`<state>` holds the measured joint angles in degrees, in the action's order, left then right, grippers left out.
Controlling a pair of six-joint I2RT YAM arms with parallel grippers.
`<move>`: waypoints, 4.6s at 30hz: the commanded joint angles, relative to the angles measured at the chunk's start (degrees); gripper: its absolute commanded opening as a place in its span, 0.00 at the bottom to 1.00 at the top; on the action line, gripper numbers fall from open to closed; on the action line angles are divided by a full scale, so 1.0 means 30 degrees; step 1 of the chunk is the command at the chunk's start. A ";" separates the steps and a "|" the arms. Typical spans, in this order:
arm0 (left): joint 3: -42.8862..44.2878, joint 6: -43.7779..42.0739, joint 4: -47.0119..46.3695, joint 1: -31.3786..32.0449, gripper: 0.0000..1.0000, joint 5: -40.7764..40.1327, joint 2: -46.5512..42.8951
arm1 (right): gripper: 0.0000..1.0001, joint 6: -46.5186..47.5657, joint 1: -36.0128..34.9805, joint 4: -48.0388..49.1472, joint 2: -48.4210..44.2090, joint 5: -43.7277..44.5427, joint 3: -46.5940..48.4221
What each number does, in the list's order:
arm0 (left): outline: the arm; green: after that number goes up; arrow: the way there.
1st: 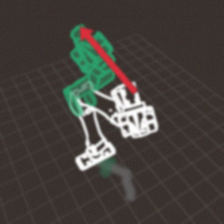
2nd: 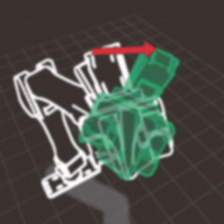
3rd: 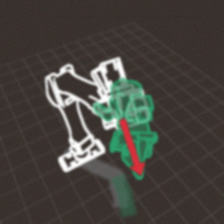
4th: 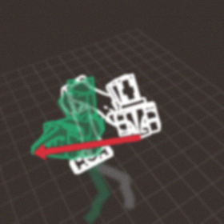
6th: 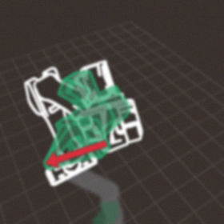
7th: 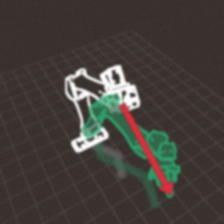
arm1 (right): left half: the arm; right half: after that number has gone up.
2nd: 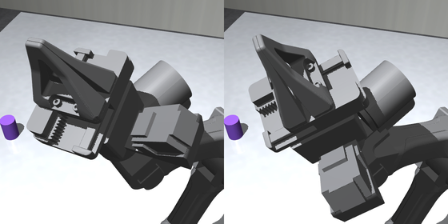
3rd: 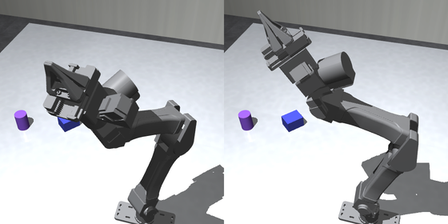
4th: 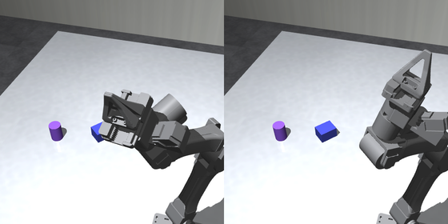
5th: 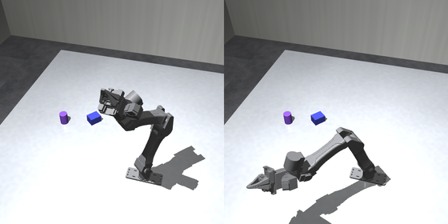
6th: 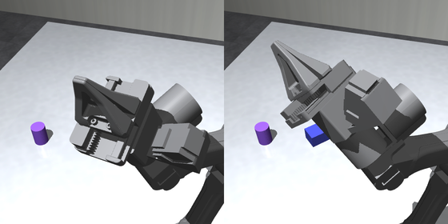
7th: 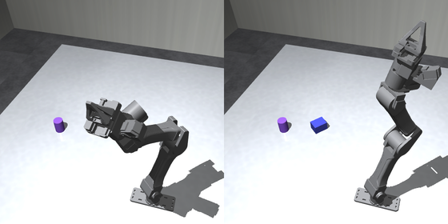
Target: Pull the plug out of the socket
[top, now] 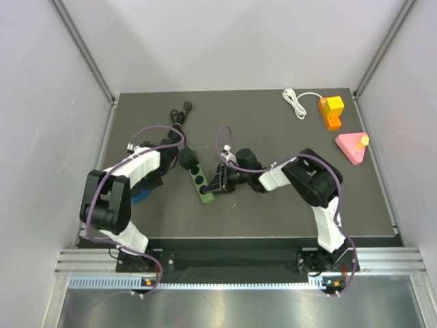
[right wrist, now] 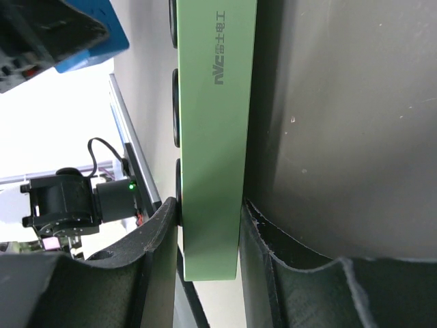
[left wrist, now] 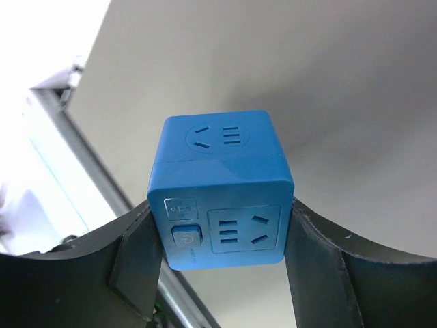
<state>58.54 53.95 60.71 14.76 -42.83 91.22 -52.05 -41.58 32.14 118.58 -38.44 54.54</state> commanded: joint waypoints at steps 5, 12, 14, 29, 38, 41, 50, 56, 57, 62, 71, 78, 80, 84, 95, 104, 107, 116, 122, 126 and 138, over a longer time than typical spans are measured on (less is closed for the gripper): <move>0.1344 0.2406 0.2674 -0.0029 0.00 -0.2131 0.2111 | 0.07 0.2292 -0.0085 -0.3273 0.1106 0.2587 -0.0662; 0.1375 0.2231 0.2236 -0.0029 0.50 -0.1487 0.2582 | 0.07 0.2351 -0.0143 -0.3155 0.1165 0.2529 -0.0691; 0.1257 0.1939 0.1768 -0.0029 0.69 -0.1019 0.2378 | 0.07 0.2380 -0.0114 -0.3184 0.1223 0.2500 -0.0633; 0.1082 -0.4234 -0.3319 -0.0029 0.98 0.5064 -0.5751 | 0.08 0.2585 -0.0114 -0.3360 0.1546 0.2382 -0.0457; -0.0032 -0.7725 -0.8280 -0.0029 0.98 1.2218 -1.0985 | 0.08 0.2761 -0.0201 -0.3799 0.1487 0.2470 -0.0252; -0.0178 -0.8315 -0.9013 -0.0029 0.98 1.5441 -0.9788 | 0.08 0.2907 -0.0260 -0.3946 0.1458 0.2528 -0.0222; -0.0532 -0.7760 -1.0688 -0.0029 0.95 1.6567 -0.6771 | 0.08 0.2995 -0.0553 -0.4268 0.1283 0.2616 0.0041; -0.0061 -0.7673 -1.0916 -0.0029 0.98 1.6296 -0.4543 | 0.08 0.3025 -0.0582 -0.4239 0.1282 0.2616 0.0070; 0.0113 -0.7498 -1.1035 -0.0029 0.98 1.6530 -0.3783 | 0.08 0.3054 -0.0582 -0.4239 0.1340 0.2616 0.0042; 0.1107 -0.7554 -1.1124 -0.0029 0.98 1.6679 -0.2372 | 0.08 0.3112 -0.0611 -0.4239 0.1253 0.2529 0.0041; 0.3101 -0.7760 -1.0630 -0.0087 0.97 1.5714 0.0382 | 0.08 0.3201 -0.0641 -0.4268 0.0990 0.2499 0.0071; 0.3454 -0.8433 -1.0597 -0.0322 0.72 1.6208 0.1818 | 0.13 0.3288 -0.0729 -0.4355 0.0697 0.2529 0.0158; 0.3483 -0.8521 -1.0568 -0.0351 0.60 1.6327 0.2024 | 0.14 0.3347 -0.0787 -0.4414 0.0639 0.2558 0.0304; 0.3454 -0.8639 -1.0656 -0.0351 0.43 1.6415 0.2142 | 0.18 0.3493 -0.0787 -0.4765 0.0638 0.2558 0.0510; 0.1903 -0.8317 -1.0890 -0.0351 0.00 1.8639 -0.0872 | 0.49 0.3963 -0.0524 -0.6757 0.1164 0.2002 0.3789; 0.1023 -0.8171 -1.1183 -0.0351 0.00 1.8964 -0.2191 | 0.52 0.2910 -0.0407 -0.6146 0.1956 0.1445 0.5403; 0.0905 -0.8024 -1.1330 -0.0351 0.00 1.9169 -0.2427 | 0.51 0.2645 -0.0406 -0.5968 0.2161 0.1532 0.5607; 0.0613 -0.7760 -1.1242 -0.0351 0.00 1.9315 -0.3219 | 0.33 0.2059 -0.0377 -0.5674 0.2922 0.2148 0.6749; 0.0495 -0.7702 -1.1212 -0.0351 0.00 1.9286 -0.3482 | 0.29 0.1999 -0.0377 -0.4916 0.3362 0.2002 0.7278; 0.0291 -0.7701 -1.1212 -0.0351 0.00 1.9228 -0.3629 | 0.40 0.1941 -0.0290 -0.4416 0.3508 0.1885 0.7190; 0.0554 -0.7643 -1.1066 -0.0351 0.00 1.9491 -0.3570 | 0.52 -0.1015 0.0267 0.0797 0.4271 -0.0224 0.6078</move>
<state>58.94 29.98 28.60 12.78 8.34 84.71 -52.60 -42.65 27.42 129.54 -43.05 74.06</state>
